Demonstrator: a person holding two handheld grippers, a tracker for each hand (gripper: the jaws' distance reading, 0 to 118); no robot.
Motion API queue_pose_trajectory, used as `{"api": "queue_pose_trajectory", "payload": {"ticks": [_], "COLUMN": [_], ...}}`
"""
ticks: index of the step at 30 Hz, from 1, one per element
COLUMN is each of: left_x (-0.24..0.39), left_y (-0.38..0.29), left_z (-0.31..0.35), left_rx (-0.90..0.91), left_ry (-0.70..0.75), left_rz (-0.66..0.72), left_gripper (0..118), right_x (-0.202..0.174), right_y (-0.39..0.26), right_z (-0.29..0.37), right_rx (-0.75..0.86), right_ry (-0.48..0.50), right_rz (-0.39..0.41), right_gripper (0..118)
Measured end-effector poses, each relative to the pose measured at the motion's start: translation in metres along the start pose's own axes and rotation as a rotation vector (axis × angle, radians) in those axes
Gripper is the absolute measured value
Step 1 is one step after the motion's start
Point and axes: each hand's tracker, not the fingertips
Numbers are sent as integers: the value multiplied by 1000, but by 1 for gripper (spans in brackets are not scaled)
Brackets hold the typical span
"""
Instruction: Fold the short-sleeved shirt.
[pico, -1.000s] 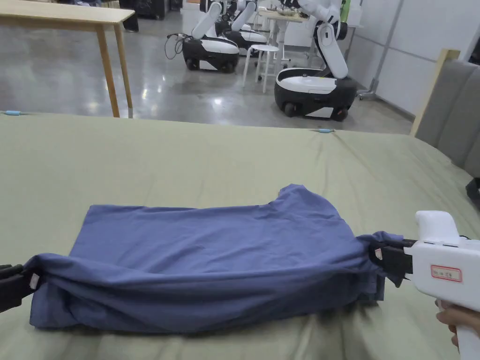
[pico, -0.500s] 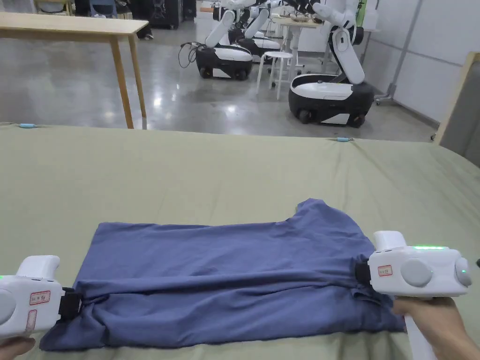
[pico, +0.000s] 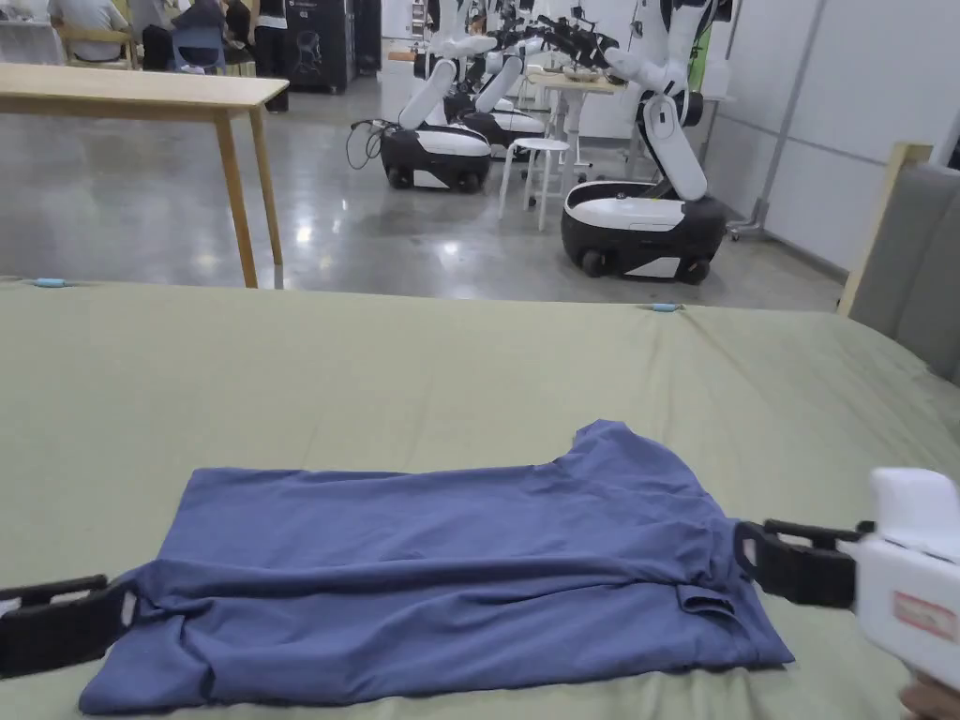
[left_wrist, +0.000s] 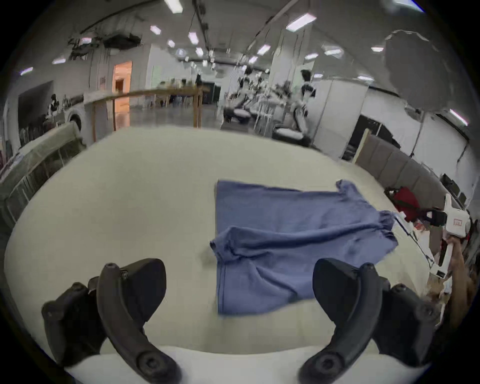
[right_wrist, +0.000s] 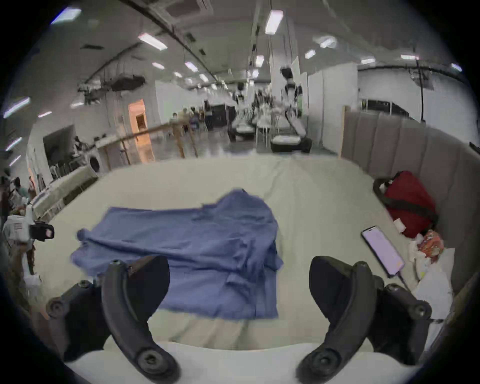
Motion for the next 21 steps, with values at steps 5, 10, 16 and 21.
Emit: {"api": "queue_pose_trajectory", "payload": {"ticks": [5, 10, 16, 21], "left_x": [9, 18, 15, 4], "left_y": [-60, -91, -63, -35], "left_z": [93, 108, 73, -14], "left_rx": [98, 87, 56, -110], "left_ry": [-54, -19, 22, 63], "left_rz": [77, 79, 51, 45], "left_gripper": [55, 0, 0, 116], "right_x": [-23, -44, -48, -53], "right_y": [-42, -60, -53, -44], "right_z": [118, 153, 166, 162], "right_rx": [40, 55, 112, 107], "right_ry": [18, 14, -51, -15], "right_rz": [-24, -64, -82, -84], "right_gripper": [35, 0, 0, 0]}}
